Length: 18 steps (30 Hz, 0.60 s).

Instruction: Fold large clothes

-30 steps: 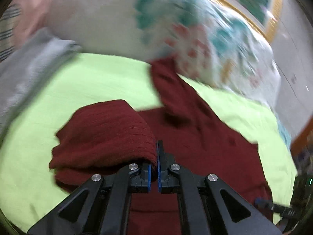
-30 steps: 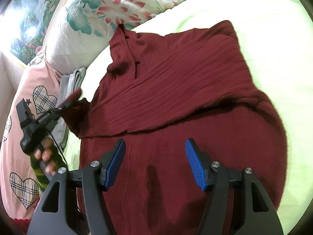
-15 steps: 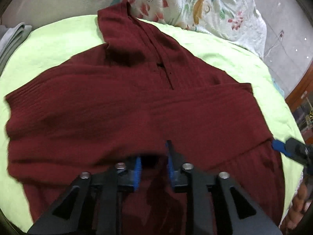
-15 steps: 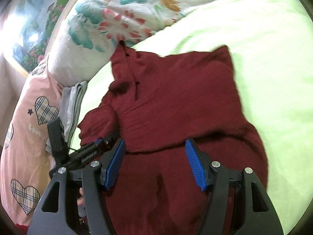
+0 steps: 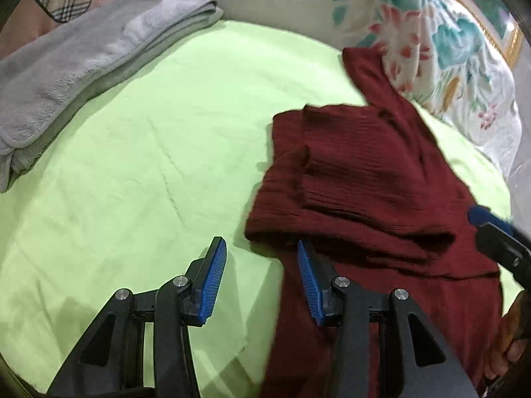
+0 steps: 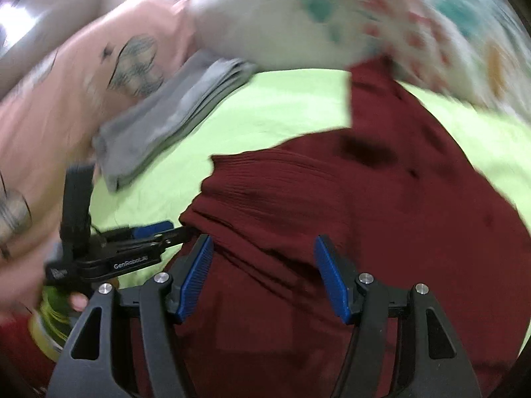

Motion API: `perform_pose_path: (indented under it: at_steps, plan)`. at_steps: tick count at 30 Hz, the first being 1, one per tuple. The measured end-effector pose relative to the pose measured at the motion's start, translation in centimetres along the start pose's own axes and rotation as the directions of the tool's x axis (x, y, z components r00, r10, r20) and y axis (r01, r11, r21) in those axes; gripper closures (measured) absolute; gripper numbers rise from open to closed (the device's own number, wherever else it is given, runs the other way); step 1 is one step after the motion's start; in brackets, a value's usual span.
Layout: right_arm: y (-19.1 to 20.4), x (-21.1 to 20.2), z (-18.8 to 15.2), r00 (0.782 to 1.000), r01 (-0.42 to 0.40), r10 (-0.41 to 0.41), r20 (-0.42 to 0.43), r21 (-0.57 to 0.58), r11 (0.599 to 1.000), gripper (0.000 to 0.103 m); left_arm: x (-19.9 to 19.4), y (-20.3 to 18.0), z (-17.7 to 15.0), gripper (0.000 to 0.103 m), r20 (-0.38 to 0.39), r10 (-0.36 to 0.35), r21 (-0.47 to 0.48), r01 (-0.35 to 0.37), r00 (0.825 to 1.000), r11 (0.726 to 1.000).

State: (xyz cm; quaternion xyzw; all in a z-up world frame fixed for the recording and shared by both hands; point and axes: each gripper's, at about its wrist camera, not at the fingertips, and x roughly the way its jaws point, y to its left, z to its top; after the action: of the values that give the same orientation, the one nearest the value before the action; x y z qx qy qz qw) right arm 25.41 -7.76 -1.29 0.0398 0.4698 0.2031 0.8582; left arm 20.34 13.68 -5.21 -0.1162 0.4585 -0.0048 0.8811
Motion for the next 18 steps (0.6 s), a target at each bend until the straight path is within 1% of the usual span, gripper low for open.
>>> perform_pose_path:
  at_steps: [1, 2, 6, 7, 8, 9, 10, 11, 12, 13, 14, 15, 16, 17, 18]
  plan:
    - [0.8, 1.2, 0.2, 1.000, 0.018, -0.019, -0.012, -0.038, 0.999, 0.039, 0.4, 0.3, 0.1, 0.056, -0.006, 0.006, 0.002, -0.006, 1.000, 1.000]
    - [1.4, 2.4, 0.5, 0.999, 0.032, -0.033, -0.027, -0.063, 0.998, 0.039, 0.6, 0.4, 0.1, 0.056, -0.007, 0.006, -0.003, -0.006, 1.000, 1.000]
    - [2.3, 5.8, 1.0, 0.998, 0.009, -0.015, -0.057, -0.098, 0.995, 0.039, 0.9, 0.4, -0.2, 0.055, 0.006, 0.004, -0.004, -0.004, 1.000, 1.000]
    - [2.6, 6.6, 1.2, 0.998, 0.001, -0.009, -0.065, -0.112, 0.994, 0.039, 1.3, -0.4, 0.0, 0.055, 0.009, 0.004, -0.005, -0.004, 1.000, 1.000]
    - [3.1, 7.6, 1.2, 0.997, 0.010, -0.021, -0.078, -0.141, 0.990, 0.039, 1.5, -0.4, 0.0, 0.055, 0.012, 0.000, -0.009, 0.000, 1.000, 1.000]
    - [3.6, 8.5, 1.3, 0.995, 0.028, -0.044, -0.091, -0.175, 0.984, 0.039, 1.6, -0.2, -0.1, 0.059, 0.012, -0.002, -0.017, 0.002, 1.000, 1.000]
    - [3.9, 9.0, 1.2, 0.994, 0.041, -0.060, -0.094, -0.191, 0.981, 0.039, 1.7, 0.0, 0.1, 0.058, 0.008, -0.011, -0.031, 0.011, 1.000, 0.999]
    - [3.6, 9.4, 1.2, 0.994, 0.047, -0.065, -0.091, -0.189, 0.981, 0.039, 1.7, 0.3, 0.2, 0.056, 0.014, -0.035, -0.047, 0.035, 0.999, 0.998]
    - [3.1, 9.5, 1.1, 0.994, 0.045, -0.061, -0.092, -0.170, 0.984, 0.042, 1.7, 0.3, 0.3, 0.056, 0.016, -0.045, -0.056, 0.046, 0.999, 0.997]
    - [2.4, 9.6, 1.1, 0.994, 0.033, -0.046, -0.096, -0.133, 0.991, 0.047, 1.7, 0.3, 0.3, 0.056, 0.014, -0.047, -0.053, 0.047, 0.999, 0.997]
    - [1.9, 9.6, 1.1, 0.995, 0.032, -0.042, -0.093, -0.106, 0.994, 0.071, 1.6, 0.2, 0.2, 0.056, 0.014, -0.044, -0.048, 0.044, 0.999, 0.998]
    - [0.9, 9.3, 1.1, 0.995, 0.034, -0.040, -0.092, -0.061, 0.998, 0.091, 1.6, 0.0, 0.2, 0.056, 0.015, -0.035, -0.040, 0.036, 0.999, 0.999]
    - [-0.5, 8.8, 1.2, 0.996, 0.004, -0.002, -0.088, 0.014, 1.000, 0.096, 1.6, -0.1, 0.3, 0.056, 0.014, -0.030, -0.035, 0.030, 0.999, 0.999]
    - [-2.0, 8.0, 1.1, 0.997, -0.043, 0.049, -0.065, 0.098, 0.994, 0.098, 1.6, -0.2, 0.3, 0.056, 0.013, -0.024, -0.031, 0.025, 1.000, 0.999]
    - [-3.1, 7.3, 0.9, 0.997, -0.060, 0.067, -0.041, 0.151, 0.987, 0.099, 1.6, -0.4, 0.4, 0.056, 0.011, -0.019, -0.029, 0.020, 1.000, 0.999]
